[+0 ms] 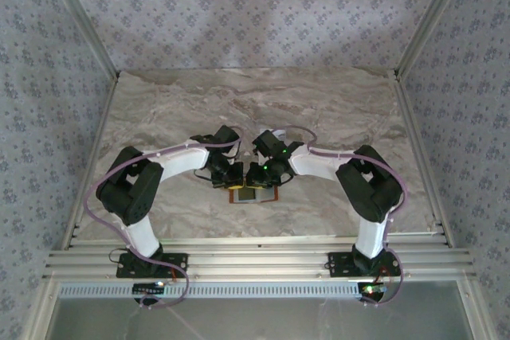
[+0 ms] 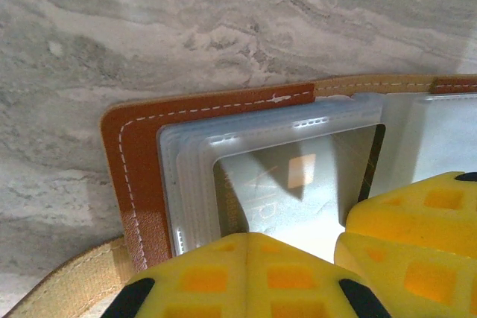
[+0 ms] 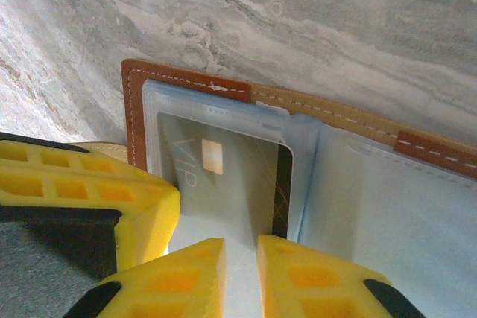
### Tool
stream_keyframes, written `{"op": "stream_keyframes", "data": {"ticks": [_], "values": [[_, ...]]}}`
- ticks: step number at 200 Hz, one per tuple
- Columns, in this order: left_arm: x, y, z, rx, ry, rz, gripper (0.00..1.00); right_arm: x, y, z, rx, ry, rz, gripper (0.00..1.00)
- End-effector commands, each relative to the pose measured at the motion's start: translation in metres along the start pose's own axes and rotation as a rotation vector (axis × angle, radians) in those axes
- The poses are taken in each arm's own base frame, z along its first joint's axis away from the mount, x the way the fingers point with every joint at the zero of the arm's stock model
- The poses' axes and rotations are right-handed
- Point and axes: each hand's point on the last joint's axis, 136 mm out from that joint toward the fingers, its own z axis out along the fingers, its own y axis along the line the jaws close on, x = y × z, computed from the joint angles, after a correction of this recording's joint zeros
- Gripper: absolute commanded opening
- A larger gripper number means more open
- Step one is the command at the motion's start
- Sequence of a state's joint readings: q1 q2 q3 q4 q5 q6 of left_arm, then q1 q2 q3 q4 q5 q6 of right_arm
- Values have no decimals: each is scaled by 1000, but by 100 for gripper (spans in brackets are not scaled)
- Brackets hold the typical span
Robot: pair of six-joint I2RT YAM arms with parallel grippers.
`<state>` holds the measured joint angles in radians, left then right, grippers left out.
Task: Take the credit cards out of the card holder
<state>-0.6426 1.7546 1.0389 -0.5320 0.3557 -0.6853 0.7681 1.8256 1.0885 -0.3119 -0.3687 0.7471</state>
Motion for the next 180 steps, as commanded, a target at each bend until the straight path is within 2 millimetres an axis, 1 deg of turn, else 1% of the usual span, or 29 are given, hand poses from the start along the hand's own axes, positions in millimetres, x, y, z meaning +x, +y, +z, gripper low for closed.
{"op": "stream_keyframes", "data": {"ticks": [1,69,100,128,180], "values": [[11,8,2,-28,31,-11,7,7,-22,2,89,15,12,21],[11,10,2,-36,30,-12,7,8,-28,-1,135,8,3,21],[11,13,1,-59,23,-9,7,7,-30,-5,154,-2,-4,26],[11,16,-1,-73,20,-4,7,7,-32,-5,163,1,-3,27],[12,19,0,-86,20,-5,7,7,-32,-8,170,-7,-2,33]]}}
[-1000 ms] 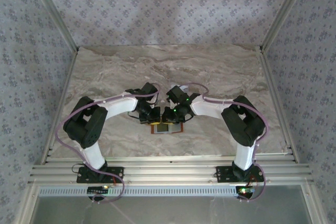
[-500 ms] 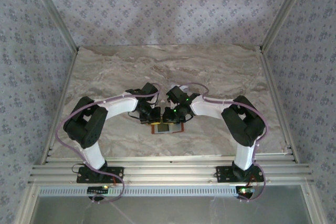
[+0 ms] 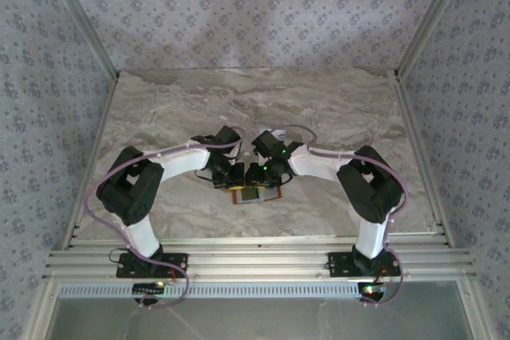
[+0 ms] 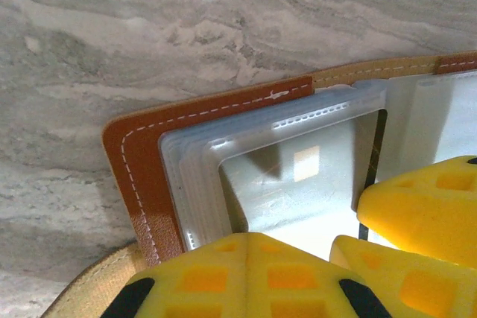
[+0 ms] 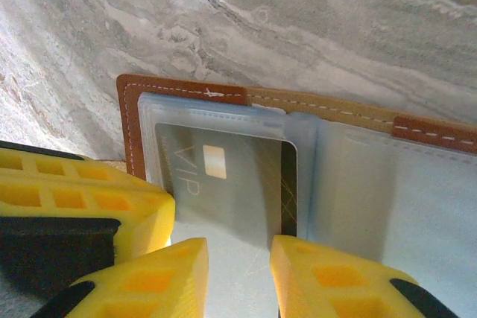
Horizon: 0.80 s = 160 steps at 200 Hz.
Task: Take the credit cards out of the card holder
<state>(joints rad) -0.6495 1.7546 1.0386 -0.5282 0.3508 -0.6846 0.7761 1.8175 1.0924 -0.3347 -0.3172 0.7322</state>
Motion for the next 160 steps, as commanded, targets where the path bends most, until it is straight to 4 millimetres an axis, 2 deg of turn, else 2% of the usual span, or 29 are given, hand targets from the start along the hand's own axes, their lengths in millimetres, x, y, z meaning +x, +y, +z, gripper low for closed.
{"op": "stream_keyframes", "data": {"ticks": [1,111,135,160], "values": [[11,20,-1,-85,23,-13,7,9,-27,-5,126,18,14,33],[11,25,0,-114,25,-3,7,10,-30,-10,139,12,15,41],[10,26,-3,-126,20,1,7,8,-24,-19,121,-9,13,42],[7,18,-10,-111,4,9,7,3,-13,-30,65,-29,19,42]]}}
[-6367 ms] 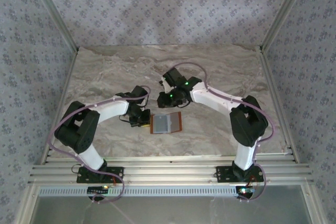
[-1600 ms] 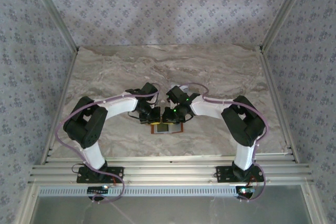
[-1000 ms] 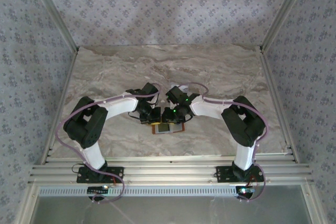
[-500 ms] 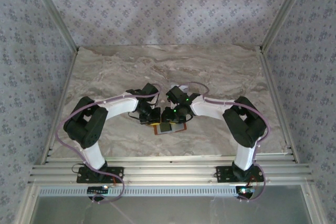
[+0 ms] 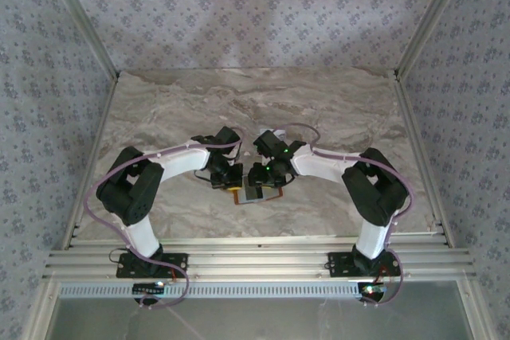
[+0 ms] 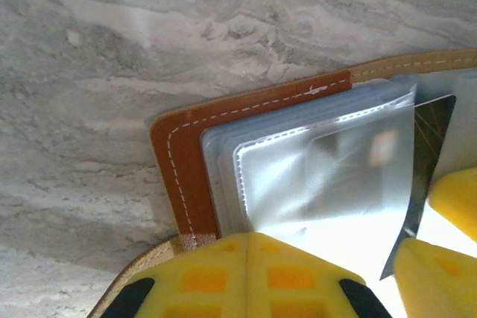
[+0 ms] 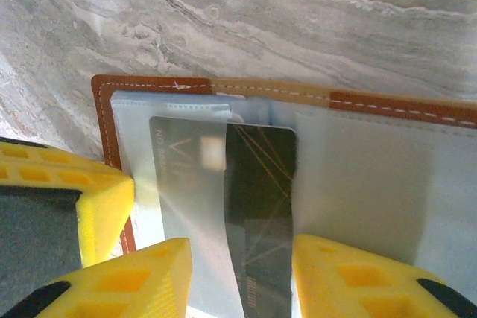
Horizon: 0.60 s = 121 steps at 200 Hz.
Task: Take the credit cards out of the card holder
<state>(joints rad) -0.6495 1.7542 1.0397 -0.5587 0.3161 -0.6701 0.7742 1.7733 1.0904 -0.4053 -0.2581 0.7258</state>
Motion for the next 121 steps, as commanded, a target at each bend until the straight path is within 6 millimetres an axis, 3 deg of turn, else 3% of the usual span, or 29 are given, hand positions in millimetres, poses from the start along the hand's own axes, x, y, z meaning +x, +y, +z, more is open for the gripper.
{"op": "stream_keyframes", "data": {"ticks": [1,64,92,121], "values": [[5,9,-9,-65,2,6,7,1,-4,-17,-1,-10,17,42],[0,-25,-24,-4,-28,45,7,-4,3,-15,-131,40,25,39],[5,-28,-15,-9,-5,54,7,-4,3,-7,-153,69,9,37],[9,-20,-2,-26,20,47,6,-7,-7,1,-138,80,10,36]]}}
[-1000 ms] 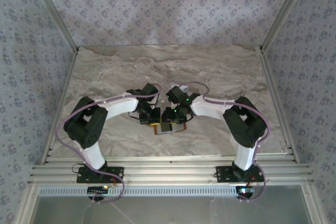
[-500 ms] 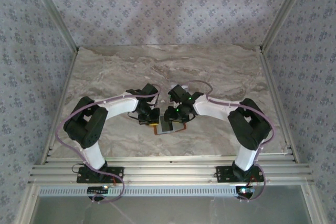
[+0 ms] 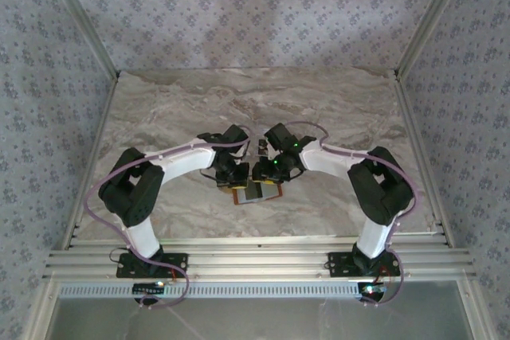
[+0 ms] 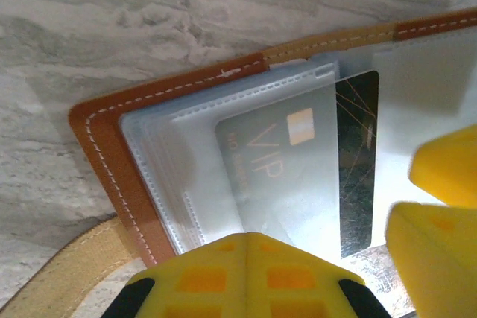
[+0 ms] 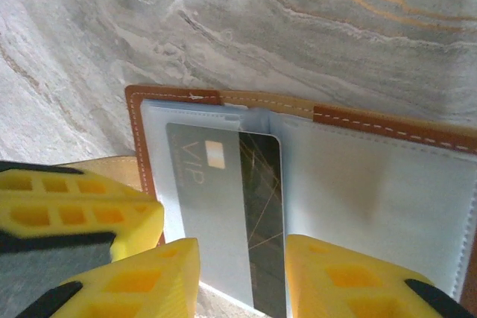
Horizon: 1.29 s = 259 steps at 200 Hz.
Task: Take the credit cards out of the card holder
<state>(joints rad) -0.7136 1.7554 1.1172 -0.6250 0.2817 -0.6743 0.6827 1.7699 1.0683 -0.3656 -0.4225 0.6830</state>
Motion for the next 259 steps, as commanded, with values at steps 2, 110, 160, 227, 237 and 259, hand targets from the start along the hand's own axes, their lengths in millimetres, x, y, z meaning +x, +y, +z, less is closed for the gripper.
{"op": "stream_keyframes", "data": {"ticks": [2,110,160,227,237,259], "values": [[5,3,7,-6,27,-11,6,1,-6,9,-7,36,-18,36],[15,36,22,-145,62,5,5,2,3,16,-152,64,-57,25],[17,38,23,-149,68,5,5,11,-11,27,-134,117,-50,24],[16,38,24,-154,67,6,5,11,3,24,-263,115,-88,13],[20,41,23,-168,84,1,5,10,3,23,-271,109,-89,12],[20,42,22,-172,85,-1,5,8,0,19,-268,97,-84,9]]}}
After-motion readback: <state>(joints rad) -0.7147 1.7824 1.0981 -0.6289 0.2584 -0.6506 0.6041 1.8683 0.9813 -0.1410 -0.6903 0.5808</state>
